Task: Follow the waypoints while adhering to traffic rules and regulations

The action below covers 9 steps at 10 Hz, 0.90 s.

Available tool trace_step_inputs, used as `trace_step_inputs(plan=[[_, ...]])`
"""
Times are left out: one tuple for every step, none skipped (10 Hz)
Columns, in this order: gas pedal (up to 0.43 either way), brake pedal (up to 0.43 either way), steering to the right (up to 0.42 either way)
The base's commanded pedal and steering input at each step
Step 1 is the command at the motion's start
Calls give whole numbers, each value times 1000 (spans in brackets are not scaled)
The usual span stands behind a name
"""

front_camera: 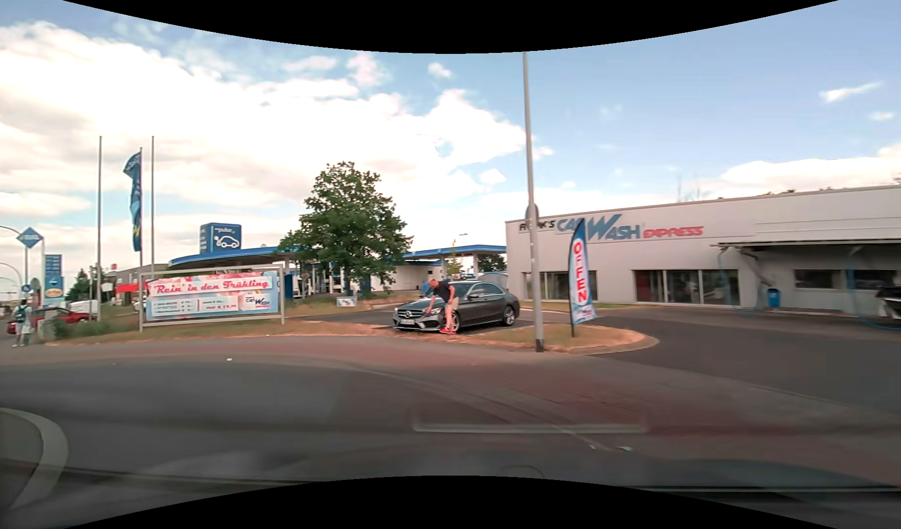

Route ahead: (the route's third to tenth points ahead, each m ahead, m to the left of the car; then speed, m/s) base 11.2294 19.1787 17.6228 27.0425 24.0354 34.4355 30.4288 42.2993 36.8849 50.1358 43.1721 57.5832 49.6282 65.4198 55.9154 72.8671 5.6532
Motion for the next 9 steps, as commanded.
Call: trace_step_inputs(plan=[[28, 0, -456], [28, 0, -459], [28, 0, -461], [39, 0, -461], [39, 0, -460], [39, 0, -460], [47, 0, -460], [59, 0, -459], [59, 0, -456]])
